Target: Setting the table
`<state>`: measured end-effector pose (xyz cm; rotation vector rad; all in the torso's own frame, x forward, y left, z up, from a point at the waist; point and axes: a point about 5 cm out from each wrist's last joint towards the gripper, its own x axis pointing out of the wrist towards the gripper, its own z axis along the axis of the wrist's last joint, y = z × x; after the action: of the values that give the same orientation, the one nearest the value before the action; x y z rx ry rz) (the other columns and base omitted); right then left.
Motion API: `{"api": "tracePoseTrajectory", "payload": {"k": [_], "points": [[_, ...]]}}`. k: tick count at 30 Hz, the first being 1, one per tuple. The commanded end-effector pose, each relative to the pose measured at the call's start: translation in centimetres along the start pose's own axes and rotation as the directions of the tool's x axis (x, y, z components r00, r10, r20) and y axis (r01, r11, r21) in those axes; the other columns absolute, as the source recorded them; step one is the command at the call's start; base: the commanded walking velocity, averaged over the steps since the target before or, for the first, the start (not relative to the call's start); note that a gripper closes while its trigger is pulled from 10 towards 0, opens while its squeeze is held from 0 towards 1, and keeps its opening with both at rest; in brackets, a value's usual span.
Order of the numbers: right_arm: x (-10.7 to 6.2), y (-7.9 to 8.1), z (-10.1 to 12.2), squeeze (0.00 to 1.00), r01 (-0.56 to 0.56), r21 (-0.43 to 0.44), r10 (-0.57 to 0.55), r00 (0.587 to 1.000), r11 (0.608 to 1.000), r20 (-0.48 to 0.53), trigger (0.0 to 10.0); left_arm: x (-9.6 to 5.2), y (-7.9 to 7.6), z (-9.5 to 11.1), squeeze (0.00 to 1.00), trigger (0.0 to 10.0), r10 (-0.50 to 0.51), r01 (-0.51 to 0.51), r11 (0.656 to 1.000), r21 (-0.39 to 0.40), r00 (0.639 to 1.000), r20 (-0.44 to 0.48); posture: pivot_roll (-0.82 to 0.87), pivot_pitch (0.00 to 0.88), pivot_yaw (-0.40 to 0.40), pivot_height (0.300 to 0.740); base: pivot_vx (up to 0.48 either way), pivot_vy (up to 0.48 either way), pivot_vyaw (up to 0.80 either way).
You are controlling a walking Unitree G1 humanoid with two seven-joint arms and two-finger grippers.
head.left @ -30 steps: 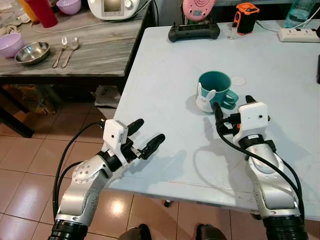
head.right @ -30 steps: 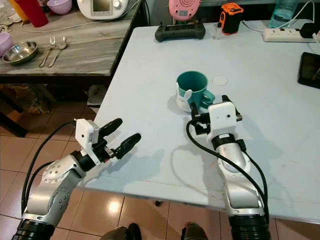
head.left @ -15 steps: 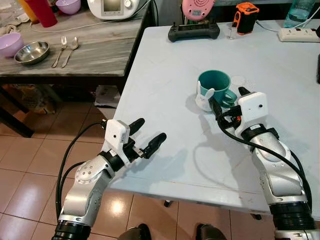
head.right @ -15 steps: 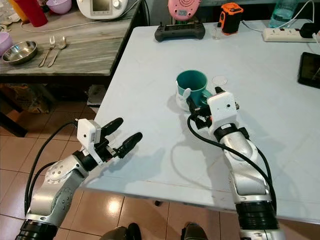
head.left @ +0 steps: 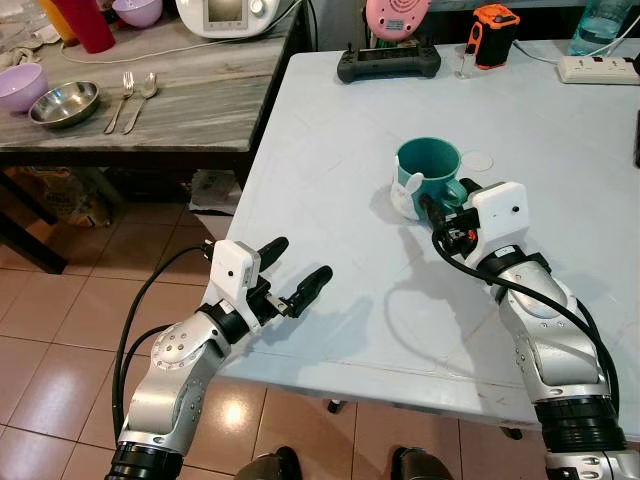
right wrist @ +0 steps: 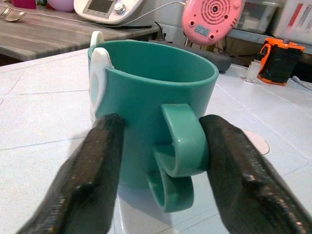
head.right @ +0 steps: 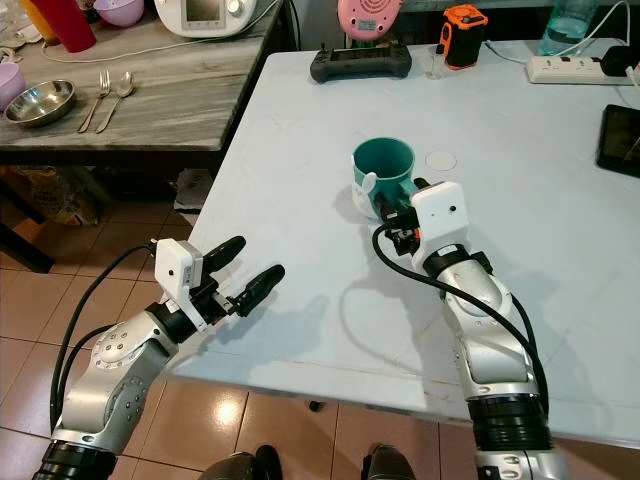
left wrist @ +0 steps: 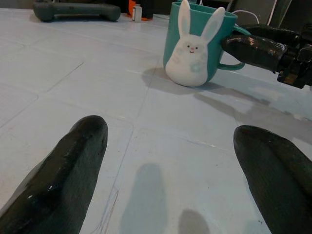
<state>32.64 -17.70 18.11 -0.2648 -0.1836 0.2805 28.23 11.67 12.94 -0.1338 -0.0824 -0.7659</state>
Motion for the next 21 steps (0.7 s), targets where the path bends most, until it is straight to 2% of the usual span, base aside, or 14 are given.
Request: {"api": "tracePoseTrajectory", "payload": {"k": [1, 2, 3, 4, 8, 21], "points": [[0.00, 0.26, -0.21, 0.00, -0.002, 0.018, 0.002, 1.000, 1.000, -0.008, 0.0, -0.28, 0.30, -0.03, 0.00, 10.0, 0.016, -0.015, 1.000, 0.017, 1.000, -0.008, -0.16, 0.183, 0.115, 0.740, 0.000, 0.000, 0.00], [-0.05, 0.36, -0.26, 0.00, 0.002, 0.023, -0.002, 1.000, 1.000, -0.008, 1.1, -0.28, 0.31, -0.02, 0.00, 10.0, 0.017, -0.017, 1.000, 0.017, 1.000, -0.007, -0.17, 0.183, 0.116, 0.740, 0.000, 0.000, 0.00], [-0.05, 0.36, -0.26, 0.00, 0.002, 0.023, -0.002, 1.000, 1.000, -0.008, 1.1, -0.28, 0.31, -0.02, 0.00, 10.0, 0.017, -0.017, 1.000, 0.017, 1.000, -0.007, -0.17, 0.183, 0.116, 0.740, 0.000, 0.000, 0.00], [-0.10, 0.44, -0.39, 0.00, 0.010, 0.026, -0.009, 1.000, 1.000, -0.013, 0.4, -0.26, 0.33, -0.03, 0.00, 10.0, 0.020, -0.019, 1.000, 0.020, 1.000, -0.007, -0.17, 0.183, 0.116, 0.740, 0.000, 0.000, 0.00], [-0.08, 0.51, -0.65, 0.00, 0.028, 0.031, -0.027, 0.999, 0.999, -0.025, 0.0, -0.17, 0.38, 0.00, 0.00, 10.0, 0.022, -0.021, 1.000, 0.023, 1.000, -0.007, -0.17, 0.183, 0.118, 0.740, 0.000, 0.000, 0.00], [0.09, 0.03, -1.06, 0.00, 0.101, 0.037, -0.100, 0.994, 0.994, -0.041, 0.0, -0.25, 0.04, 0.46, 0.00, 10.0, -0.037, 0.037, 0.999, 0.004, 0.999, 0.011, -0.16, 0.176, 0.119, 0.740, 0.000, 0.000, 0.00]]}}
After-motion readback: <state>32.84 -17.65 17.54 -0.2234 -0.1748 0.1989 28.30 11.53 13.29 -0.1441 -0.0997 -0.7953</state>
